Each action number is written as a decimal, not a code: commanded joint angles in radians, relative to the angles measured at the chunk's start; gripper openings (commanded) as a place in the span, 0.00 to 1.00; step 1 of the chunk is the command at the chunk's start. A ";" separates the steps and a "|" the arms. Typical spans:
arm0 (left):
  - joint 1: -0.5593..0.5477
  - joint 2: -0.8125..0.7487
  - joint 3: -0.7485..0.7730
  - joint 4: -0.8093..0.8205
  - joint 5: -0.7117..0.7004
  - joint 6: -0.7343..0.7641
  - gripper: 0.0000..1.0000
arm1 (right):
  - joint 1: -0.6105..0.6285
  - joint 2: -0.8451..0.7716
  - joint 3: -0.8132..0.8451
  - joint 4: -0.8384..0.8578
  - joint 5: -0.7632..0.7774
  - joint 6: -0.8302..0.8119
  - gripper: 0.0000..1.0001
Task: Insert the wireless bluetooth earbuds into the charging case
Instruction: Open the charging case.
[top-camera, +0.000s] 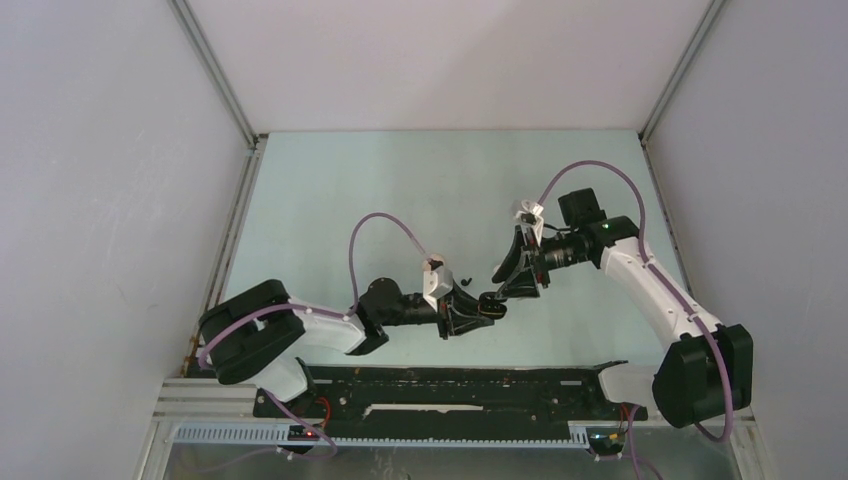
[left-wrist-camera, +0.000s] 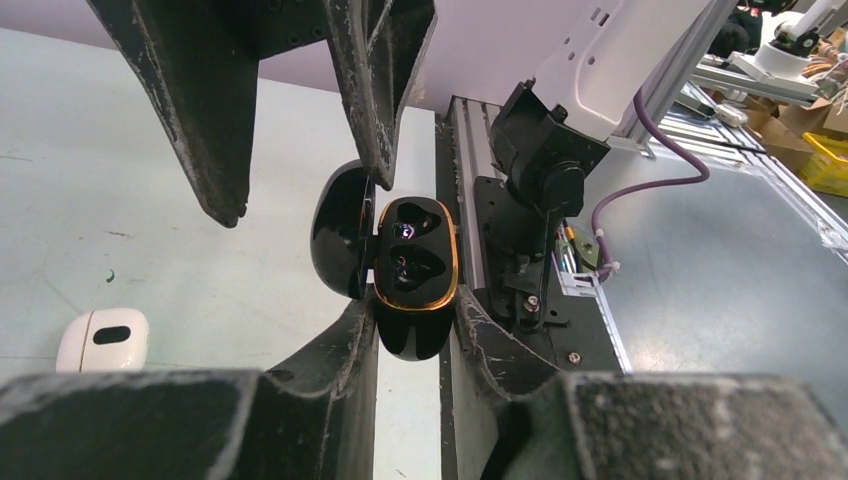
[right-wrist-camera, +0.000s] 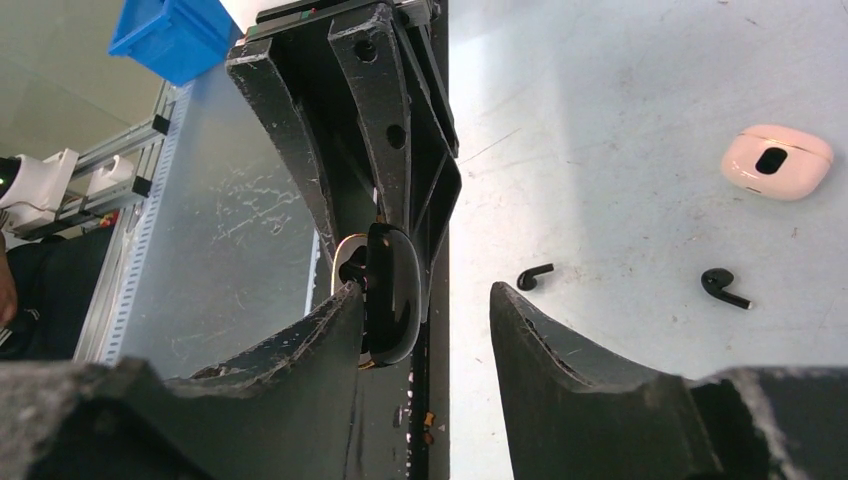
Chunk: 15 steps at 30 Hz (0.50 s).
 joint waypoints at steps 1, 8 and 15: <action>-0.002 0.009 -0.008 0.092 0.016 0.002 0.00 | -0.008 0.000 0.039 0.038 -0.032 0.031 0.52; -0.002 0.016 0.000 0.061 0.008 0.005 0.00 | -0.072 -0.028 0.056 -0.006 -0.115 -0.010 0.54; -0.001 -0.050 -0.020 0.016 -0.024 0.004 0.00 | -0.138 -0.079 0.076 -0.121 -0.120 -0.144 0.55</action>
